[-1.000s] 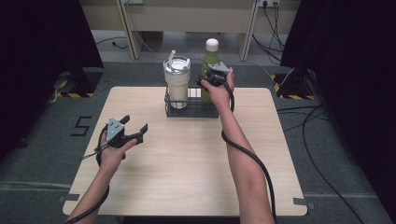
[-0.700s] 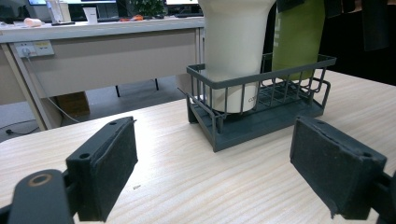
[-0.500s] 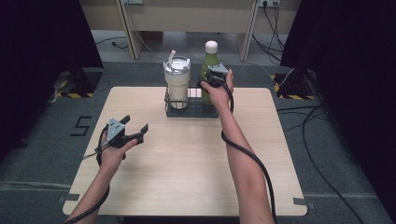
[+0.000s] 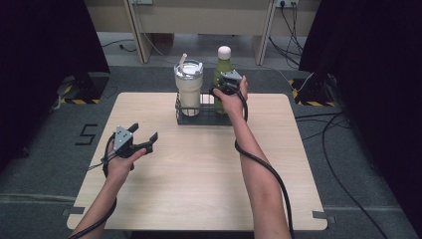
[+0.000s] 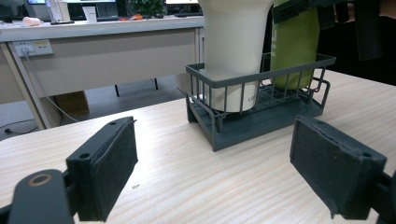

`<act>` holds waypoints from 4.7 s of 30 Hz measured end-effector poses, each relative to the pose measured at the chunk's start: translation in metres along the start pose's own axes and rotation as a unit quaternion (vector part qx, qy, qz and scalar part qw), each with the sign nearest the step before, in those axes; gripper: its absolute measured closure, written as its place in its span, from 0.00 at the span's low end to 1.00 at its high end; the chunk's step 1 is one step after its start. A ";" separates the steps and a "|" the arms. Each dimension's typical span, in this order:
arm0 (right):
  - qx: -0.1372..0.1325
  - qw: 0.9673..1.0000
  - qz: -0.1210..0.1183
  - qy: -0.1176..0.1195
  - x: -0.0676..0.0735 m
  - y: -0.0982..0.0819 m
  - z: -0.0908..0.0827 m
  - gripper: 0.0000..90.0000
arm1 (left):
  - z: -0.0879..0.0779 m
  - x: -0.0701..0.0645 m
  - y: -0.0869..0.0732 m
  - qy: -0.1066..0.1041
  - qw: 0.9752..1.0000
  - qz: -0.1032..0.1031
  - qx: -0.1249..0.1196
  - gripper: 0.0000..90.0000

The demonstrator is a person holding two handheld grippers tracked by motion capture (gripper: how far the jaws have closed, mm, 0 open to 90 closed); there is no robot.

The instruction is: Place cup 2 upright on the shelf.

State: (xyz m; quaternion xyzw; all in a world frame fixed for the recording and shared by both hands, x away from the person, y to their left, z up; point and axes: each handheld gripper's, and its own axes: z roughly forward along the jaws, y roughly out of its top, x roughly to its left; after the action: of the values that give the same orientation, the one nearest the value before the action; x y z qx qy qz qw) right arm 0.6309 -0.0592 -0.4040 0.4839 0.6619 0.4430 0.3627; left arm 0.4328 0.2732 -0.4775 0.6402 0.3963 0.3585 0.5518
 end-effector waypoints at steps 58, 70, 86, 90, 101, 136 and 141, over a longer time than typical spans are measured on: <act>-0.012 1.000 -0.014 0.022 -0.007 -0.014 -0.029 0.07 | -0.001 0.001 -0.001 0.004 1.000 -0.002 0.000 0.16; -0.021 0.999 -0.024 0.029 -0.008 -0.020 -0.052 0.08 | 0.000 0.000 -0.001 0.006 1.000 0.000 0.001 0.16; -0.019 0.999 -0.026 0.032 -0.016 -0.040 -0.081 0.08 | -0.002 -0.001 0.002 0.007 1.000 0.001 -0.001 0.16; -0.020 0.999 -0.025 0.033 -0.018 -0.044 -0.088 0.08 | -0.002 -0.001 0.002 0.007 1.000 0.001 -0.001 0.16; -0.017 0.999 -0.019 0.031 -0.025 -0.064 -0.107 0.07 | -0.002 -0.003 0.002 0.005 1.000 0.002 -0.001 0.16; -0.005 1.000 -0.003 0.010 -0.053 -0.109 -0.157 0.11 | -0.004 -0.007 0.003 0.005 1.000 0.005 -0.002 0.16; -0.006 1.000 0.001 0.002 -0.059 -0.115 -0.166 0.11 | -0.004 -0.008 0.003 0.004 1.000 0.006 -0.001 0.16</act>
State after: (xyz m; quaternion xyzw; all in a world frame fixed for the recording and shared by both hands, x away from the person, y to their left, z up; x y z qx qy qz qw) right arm 0.4596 -0.1713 -0.4518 0.4814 0.6595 0.4480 0.3641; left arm 0.4259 0.2675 -0.4741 0.6402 0.3944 0.3647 0.5492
